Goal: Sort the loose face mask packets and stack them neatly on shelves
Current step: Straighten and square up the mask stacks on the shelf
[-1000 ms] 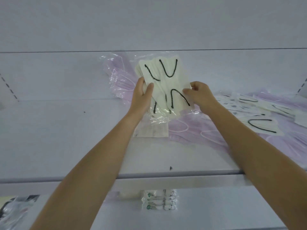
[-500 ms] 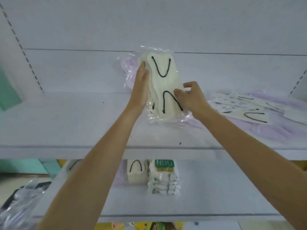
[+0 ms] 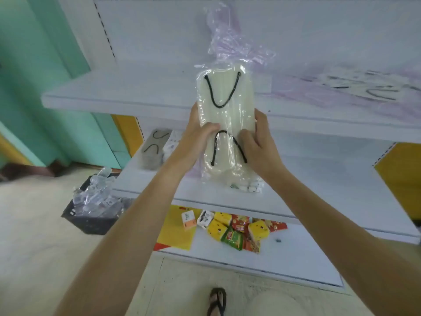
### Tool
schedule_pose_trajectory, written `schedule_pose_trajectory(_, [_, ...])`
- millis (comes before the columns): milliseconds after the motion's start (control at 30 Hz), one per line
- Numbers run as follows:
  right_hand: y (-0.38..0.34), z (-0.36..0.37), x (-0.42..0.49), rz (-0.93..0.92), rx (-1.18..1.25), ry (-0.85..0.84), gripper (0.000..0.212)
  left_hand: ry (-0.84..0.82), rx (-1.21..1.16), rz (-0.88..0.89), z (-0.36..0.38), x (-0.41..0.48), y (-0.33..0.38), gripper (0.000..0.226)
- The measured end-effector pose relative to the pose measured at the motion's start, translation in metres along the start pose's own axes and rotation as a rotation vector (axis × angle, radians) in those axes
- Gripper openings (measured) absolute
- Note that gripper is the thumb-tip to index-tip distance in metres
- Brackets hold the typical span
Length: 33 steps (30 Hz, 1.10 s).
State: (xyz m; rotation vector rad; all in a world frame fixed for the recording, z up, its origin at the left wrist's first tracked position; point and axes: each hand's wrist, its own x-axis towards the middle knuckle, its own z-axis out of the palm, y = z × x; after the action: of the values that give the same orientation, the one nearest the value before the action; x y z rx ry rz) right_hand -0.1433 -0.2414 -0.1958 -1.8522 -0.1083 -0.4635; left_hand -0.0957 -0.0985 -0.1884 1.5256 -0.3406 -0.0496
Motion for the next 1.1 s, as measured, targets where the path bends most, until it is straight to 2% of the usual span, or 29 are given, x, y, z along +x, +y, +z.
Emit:
schedule_pose_trajectory(67, [0.011, 0.020, -0.030, -0.018, 0.022, -0.079, 0.047, 0.069, -0.002, -0.092, -0.018, -0.028, -0.023, 0.042])
schedule_pose_trajectory(133, [0.028, 0.042, -0.055, 0.063, 0.092, -0.167, 0.042, 0.120, -0.026, -0.173, -0.033, -0.050, -0.047, 0.042])
schedule_pose_trajectory(300, [0.075, 0.095, -0.083, 0.517, 0.127, -0.360, 0.028, 0.330, 0.016, -0.414, -0.066, -0.063, -0.096, 0.041])
schedule_pose_trajectory(367, [0.089, 0.113, -0.079, 0.631, 0.174, -0.327, 0.025, 0.257, 0.024, -0.534, -0.081, -0.059, -0.116, 0.037])
schedule_pose_trajectory(500, [0.118, 0.147, -0.054, 0.771, 0.141, -0.174, 0.025, 0.002, 0.097, -0.742, -0.109, -0.050, -0.149, 0.028])
schedule_pose_trajectory(600, [0.136, 0.171, -0.037, 0.829, 0.153, -0.141, 0.023, -0.042, 0.176, -0.733, -0.130, -0.027, -0.174, 0.038])
schedule_pose_trajectory(700, [0.152, 0.189, -0.020, 0.927, 0.206, -0.101, 0.031, -0.072, 0.251, -0.703, -0.142, 0.006, -0.192, 0.044])
schedule_pose_trajectory(867, [0.182, 0.198, 0.007, 1.076, 0.371, 0.102, 0.034, -0.149, 0.331, -0.615, -0.138, 0.056, -0.219, 0.038])
schedule_pose_trajectory(1000, [0.209, 0.188, 0.033, 1.008, 0.372, 0.318, 0.028, -0.201, 0.331, -0.563, -0.114, 0.096, -0.234, 0.039])
schedule_pose_trajectory(1100, [0.232, 0.174, 0.057, 0.860, 0.228, 0.357, 0.032, -0.185, 0.333, -0.484, -0.092, 0.129, -0.245, 0.025])
